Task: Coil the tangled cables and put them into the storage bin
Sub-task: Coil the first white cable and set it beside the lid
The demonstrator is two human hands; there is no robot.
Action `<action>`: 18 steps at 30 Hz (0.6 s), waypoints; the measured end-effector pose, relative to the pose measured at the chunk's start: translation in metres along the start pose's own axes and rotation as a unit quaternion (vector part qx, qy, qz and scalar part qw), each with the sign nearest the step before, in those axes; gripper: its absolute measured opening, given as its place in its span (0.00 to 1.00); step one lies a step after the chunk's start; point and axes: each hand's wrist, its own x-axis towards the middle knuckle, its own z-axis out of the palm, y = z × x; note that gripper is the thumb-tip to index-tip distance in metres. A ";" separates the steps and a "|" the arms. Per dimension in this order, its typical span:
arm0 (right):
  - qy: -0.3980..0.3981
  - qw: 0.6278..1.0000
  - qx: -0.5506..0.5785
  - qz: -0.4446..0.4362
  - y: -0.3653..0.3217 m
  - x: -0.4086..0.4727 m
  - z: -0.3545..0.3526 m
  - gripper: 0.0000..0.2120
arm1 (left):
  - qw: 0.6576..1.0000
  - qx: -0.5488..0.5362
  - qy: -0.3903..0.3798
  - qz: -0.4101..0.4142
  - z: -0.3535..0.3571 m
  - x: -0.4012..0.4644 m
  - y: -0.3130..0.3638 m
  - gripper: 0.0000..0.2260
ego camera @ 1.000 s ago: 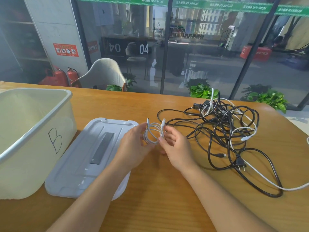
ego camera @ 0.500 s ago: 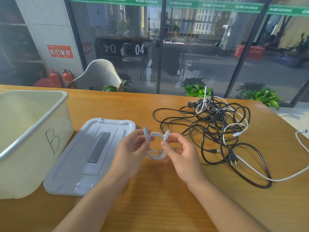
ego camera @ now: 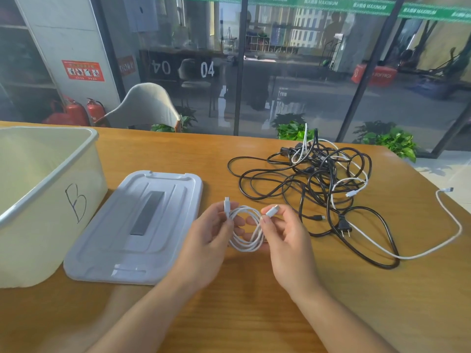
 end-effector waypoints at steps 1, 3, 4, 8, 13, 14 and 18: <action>0.000 1.000 -0.004 0.002 0.000 0.000 -0.001 0.11 | 1.000 0.003 0.002 0.003 0.000 0.000 0.000 0.14; 0.003 1.000 0.012 0.017 0.001 0.002 -0.003 0.11 | 1.000 0.023 0.011 0.016 0.002 0.000 -0.002 0.15; 0.008 0.999 0.034 0.029 0.000 0.003 -0.004 0.10 | 0.999 0.033 0.016 0.025 0.002 0.001 -0.002 0.14; 0.040 0.989 0.127 0.067 -0.001 0.008 -0.008 0.07 | 0.998 0.035 0.037 0.041 0.001 0.005 0.000 0.14; 0.034 0.985 0.122 0.114 0.003 0.015 -0.007 0.11 | 0.998 0.036 0.017 0.040 0.002 0.003 0.000 0.15; 0.025 0.983 0.128 0.129 0.004 0.016 -0.008 0.12 | 0.999 0.033 0.017 0.036 0.001 0.003 0.000 0.15; 0.013 0.976 0.135 0.172 0.003 0.017 -0.014 0.09 | 0.999 0.033 0.011 0.023 -0.004 0.002 0.000 0.16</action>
